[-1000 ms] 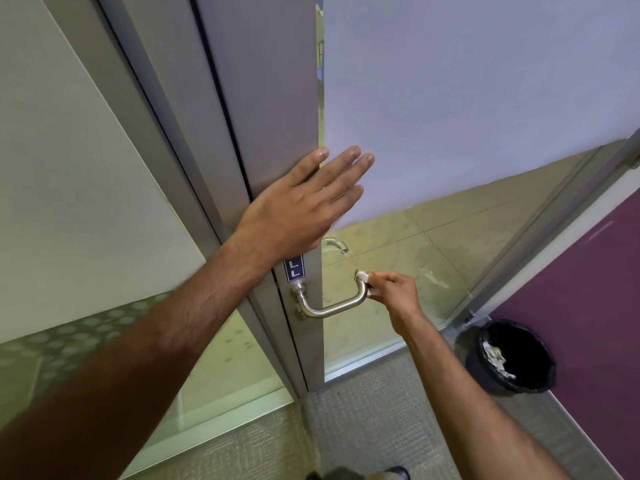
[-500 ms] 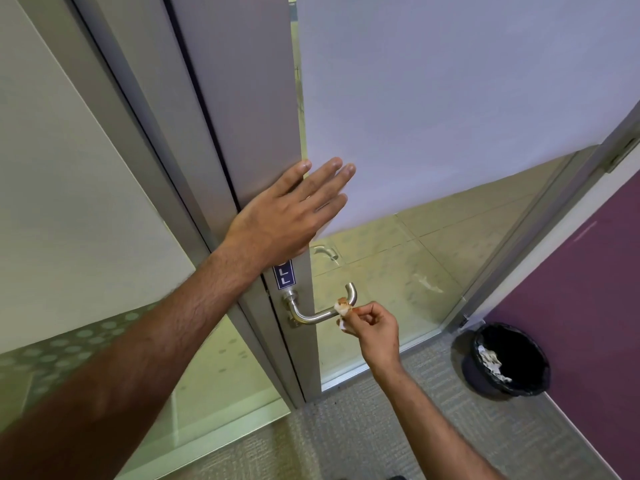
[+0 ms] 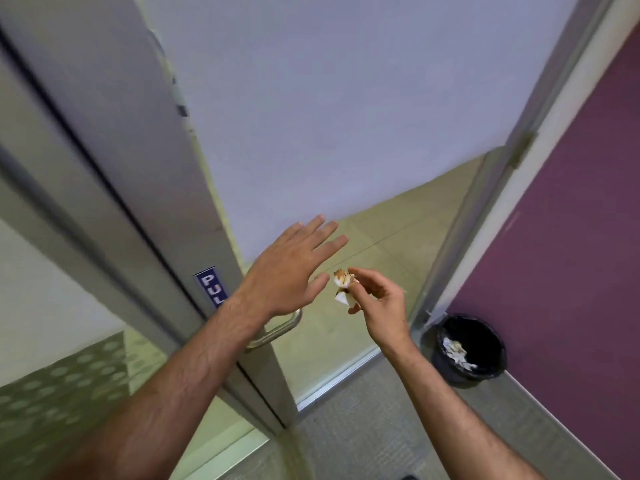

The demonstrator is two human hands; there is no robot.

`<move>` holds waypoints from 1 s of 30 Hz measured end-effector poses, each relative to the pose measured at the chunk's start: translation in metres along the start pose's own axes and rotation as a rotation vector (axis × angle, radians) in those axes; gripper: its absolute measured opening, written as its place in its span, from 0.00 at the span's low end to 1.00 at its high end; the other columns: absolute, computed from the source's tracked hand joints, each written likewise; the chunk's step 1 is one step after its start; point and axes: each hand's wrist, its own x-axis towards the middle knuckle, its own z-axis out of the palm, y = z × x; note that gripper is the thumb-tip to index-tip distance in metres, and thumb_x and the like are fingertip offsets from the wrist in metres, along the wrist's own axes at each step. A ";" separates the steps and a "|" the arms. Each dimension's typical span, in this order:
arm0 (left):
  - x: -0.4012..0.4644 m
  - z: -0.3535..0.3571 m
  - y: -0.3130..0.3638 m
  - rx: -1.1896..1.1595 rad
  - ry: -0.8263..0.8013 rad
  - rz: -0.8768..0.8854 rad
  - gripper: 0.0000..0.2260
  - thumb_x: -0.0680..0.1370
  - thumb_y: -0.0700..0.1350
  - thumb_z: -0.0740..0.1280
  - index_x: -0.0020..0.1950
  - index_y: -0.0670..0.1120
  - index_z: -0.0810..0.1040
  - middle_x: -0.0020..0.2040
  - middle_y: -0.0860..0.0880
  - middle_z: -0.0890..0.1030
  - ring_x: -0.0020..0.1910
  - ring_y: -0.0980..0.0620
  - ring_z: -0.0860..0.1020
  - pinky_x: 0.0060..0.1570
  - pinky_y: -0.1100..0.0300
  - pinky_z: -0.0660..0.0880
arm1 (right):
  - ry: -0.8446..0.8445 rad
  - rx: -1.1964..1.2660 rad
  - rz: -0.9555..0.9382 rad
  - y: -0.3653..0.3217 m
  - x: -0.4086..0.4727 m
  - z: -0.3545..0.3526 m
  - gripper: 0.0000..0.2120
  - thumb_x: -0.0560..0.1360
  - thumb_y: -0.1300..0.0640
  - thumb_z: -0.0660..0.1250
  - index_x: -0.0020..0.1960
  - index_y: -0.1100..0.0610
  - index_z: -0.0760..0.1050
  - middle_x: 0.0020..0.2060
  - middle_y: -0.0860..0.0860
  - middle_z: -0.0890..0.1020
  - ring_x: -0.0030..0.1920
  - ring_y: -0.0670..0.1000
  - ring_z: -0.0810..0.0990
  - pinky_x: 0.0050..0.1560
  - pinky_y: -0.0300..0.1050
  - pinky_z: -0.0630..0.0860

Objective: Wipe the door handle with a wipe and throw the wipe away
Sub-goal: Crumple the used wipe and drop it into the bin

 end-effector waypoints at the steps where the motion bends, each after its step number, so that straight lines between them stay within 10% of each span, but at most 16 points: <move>1: 0.009 0.009 0.007 -0.067 -0.029 -0.011 0.30 0.81 0.49 0.69 0.83 0.50 0.65 0.83 0.47 0.63 0.83 0.45 0.58 0.79 0.44 0.59 | 0.010 0.002 0.002 -0.002 0.005 -0.012 0.11 0.77 0.65 0.71 0.53 0.51 0.85 0.45 0.53 0.88 0.44 0.52 0.85 0.31 0.45 0.81; 8: 0.103 0.101 0.080 -0.295 -0.164 -0.002 0.33 0.81 0.49 0.67 0.85 0.53 0.59 0.84 0.50 0.60 0.84 0.51 0.55 0.79 0.55 0.52 | 0.165 -0.095 0.105 0.020 0.046 -0.147 0.08 0.76 0.71 0.70 0.48 0.62 0.85 0.44 0.62 0.87 0.43 0.55 0.86 0.41 0.48 0.84; 15: 0.222 0.230 0.172 -0.412 -0.342 -0.061 0.33 0.82 0.48 0.66 0.85 0.52 0.58 0.84 0.51 0.59 0.84 0.53 0.54 0.81 0.55 0.52 | 0.229 -0.268 0.304 0.081 0.114 -0.325 0.10 0.71 0.66 0.74 0.42 0.51 0.88 0.38 0.56 0.88 0.40 0.50 0.86 0.45 0.44 0.81; 19: 0.286 0.312 0.220 -0.529 -0.396 -0.131 0.29 0.78 0.40 0.71 0.80 0.45 0.70 0.77 0.45 0.73 0.76 0.42 0.70 0.72 0.50 0.67 | 0.167 -0.393 0.373 0.130 0.161 -0.417 0.09 0.70 0.67 0.75 0.39 0.53 0.87 0.35 0.47 0.89 0.39 0.45 0.87 0.45 0.38 0.82; 24: 0.341 0.453 0.262 -0.568 -0.498 -0.226 0.30 0.80 0.42 0.68 0.82 0.49 0.66 0.81 0.49 0.67 0.81 0.48 0.63 0.76 0.60 0.56 | 0.149 -0.603 0.452 0.238 0.201 -0.506 0.19 0.70 0.67 0.76 0.35 0.42 0.81 0.30 0.32 0.84 0.35 0.30 0.81 0.37 0.22 0.72; 30: 0.368 0.652 0.294 -0.585 -0.713 -0.189 0.32 0.81 0.45 0.65 0.85 0.51 0.59 0.84 0.50 0.61 0.83 0.50 0.56 0.80 0.55 0.55 | 0.233 -0.718 0.646 0.410 0.200 -0.592 0.04 0.72 0.62 0.78 0.43 0.58 0.82 0.39 0.52 0.86 0.40 0.50 0.85 0.43 0.49 0.80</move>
